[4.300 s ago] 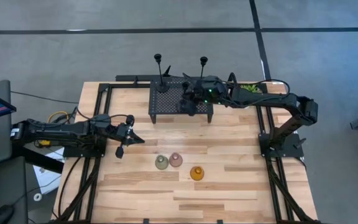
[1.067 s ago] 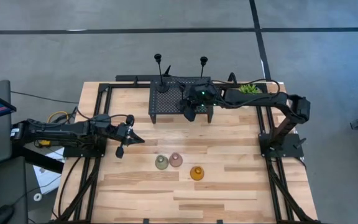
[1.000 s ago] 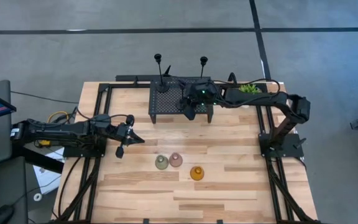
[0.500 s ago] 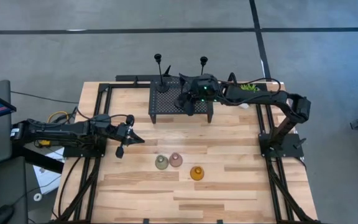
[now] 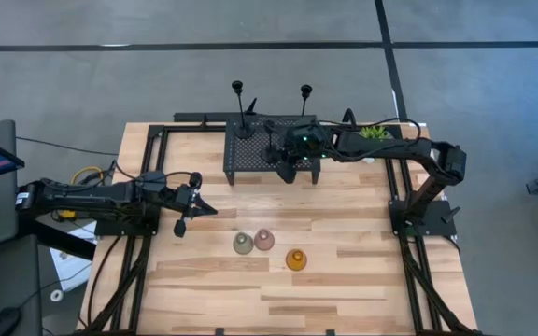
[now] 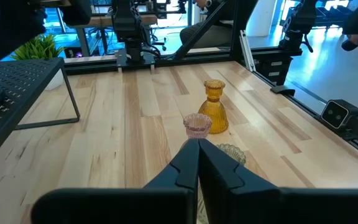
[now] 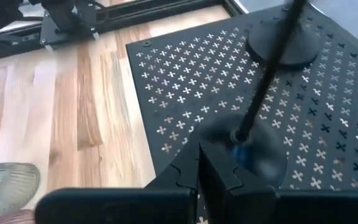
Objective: Pick & Place candle stick holders
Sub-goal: Put the black candle holder on the shelf
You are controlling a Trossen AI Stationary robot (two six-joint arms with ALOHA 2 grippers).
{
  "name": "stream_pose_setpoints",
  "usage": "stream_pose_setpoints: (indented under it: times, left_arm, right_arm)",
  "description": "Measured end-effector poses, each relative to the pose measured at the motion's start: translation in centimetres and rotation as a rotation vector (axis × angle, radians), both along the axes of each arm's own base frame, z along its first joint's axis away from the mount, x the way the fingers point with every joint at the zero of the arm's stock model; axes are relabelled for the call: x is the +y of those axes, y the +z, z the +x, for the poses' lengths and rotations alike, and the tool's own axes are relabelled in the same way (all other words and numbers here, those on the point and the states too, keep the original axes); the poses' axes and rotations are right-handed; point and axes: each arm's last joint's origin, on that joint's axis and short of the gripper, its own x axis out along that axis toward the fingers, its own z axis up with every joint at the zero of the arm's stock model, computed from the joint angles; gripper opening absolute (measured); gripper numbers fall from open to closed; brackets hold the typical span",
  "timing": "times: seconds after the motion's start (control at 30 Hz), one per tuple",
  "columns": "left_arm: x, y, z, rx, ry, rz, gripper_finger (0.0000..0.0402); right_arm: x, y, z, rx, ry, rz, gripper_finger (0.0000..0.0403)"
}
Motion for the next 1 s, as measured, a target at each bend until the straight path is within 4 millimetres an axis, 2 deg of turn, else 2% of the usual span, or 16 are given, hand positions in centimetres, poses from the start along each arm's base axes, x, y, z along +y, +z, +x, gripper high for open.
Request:
stream_pose_setpoints:
  times: [0.33,0.6,0.73,1.0]
  left_arm:
    - [0.0,0.0,0.0,0.0,0.0,0.0,0.0009]
    - [0.0,0.0,0.0,-0.001,0.0,0.0,0.001]
    - [0.0,0.0,0.0,-0.001,0.0,0.0,0.001]
    - [0.0,0.0,0.0,-0.001,0.0,0.003,0.001]
  right_arm:
    - [0.3,0.1,0.4,-0.036,0.013,0.01,0.0]
    - [0.3,-3.6,2.7,-0.012,0.032,0.026,0.0]
    - [0.4,-3.4,2.8,-0.023,0.038,0.017,0.0]
    - [0.6,-1.0,2.0,-0.089,0.047,-0.022,0.0]
